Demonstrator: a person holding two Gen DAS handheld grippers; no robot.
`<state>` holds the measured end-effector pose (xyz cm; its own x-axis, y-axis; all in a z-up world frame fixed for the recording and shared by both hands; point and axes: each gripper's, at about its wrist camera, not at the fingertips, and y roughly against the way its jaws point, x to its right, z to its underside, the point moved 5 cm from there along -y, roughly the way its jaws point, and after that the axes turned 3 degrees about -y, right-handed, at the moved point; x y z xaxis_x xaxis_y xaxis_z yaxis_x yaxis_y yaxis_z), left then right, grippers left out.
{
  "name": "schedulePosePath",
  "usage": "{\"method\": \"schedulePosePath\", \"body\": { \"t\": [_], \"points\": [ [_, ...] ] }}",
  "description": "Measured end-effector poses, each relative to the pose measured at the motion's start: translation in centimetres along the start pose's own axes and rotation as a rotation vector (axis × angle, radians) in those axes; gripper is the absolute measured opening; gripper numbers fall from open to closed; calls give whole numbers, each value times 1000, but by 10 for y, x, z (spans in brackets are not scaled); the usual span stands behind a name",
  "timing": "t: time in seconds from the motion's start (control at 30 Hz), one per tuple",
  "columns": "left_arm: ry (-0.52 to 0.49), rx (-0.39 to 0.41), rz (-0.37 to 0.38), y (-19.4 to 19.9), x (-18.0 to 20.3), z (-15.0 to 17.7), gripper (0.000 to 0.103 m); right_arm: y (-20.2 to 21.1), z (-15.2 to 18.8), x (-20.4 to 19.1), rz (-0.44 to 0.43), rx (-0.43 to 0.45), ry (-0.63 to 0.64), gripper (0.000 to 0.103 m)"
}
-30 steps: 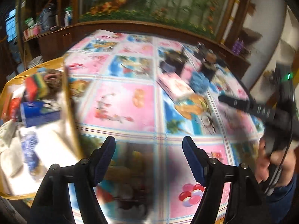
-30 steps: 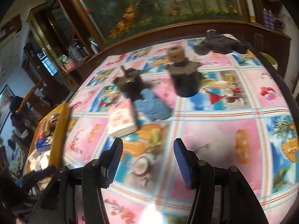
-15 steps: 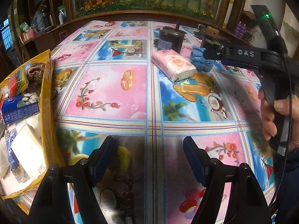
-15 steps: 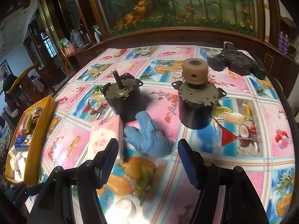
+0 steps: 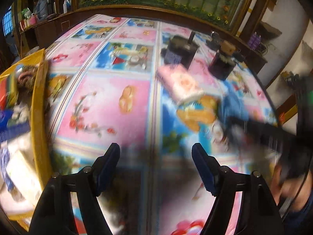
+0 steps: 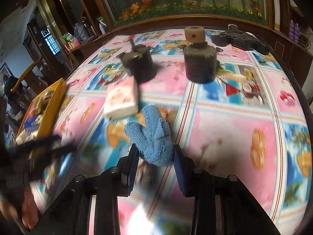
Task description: Organize soft objects
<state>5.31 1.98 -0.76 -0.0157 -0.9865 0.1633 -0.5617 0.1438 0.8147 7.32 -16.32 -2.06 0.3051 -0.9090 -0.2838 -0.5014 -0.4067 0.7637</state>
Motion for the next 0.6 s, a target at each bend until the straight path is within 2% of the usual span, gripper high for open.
{"method": "schedulePosePath", "body": {
  "t": [0.13, 0.3, 0.37, 0.47, 0.6],
  "points": [
    [13, 7, -39, -17, 14, -41, 83, 16, 21, 0, -21, 40, -17, 37],
    [68, -17, -91, -51, 25, -76, 83, 14, 22, 5, -43, 35, -30, 37],
    [68, -50, -123, -67, 28, -83, 83, 14, 23, 4, -39, 38, -17, 37],
    [59, -55, -180, -83, 32, -87, 83, 14, 23, 3, -43, 37, -10, 37],
    [69, -48, -184, -94, 31, -87, 83, 15, 24, 4, -52, 34, -16, 37]
  ]
}}
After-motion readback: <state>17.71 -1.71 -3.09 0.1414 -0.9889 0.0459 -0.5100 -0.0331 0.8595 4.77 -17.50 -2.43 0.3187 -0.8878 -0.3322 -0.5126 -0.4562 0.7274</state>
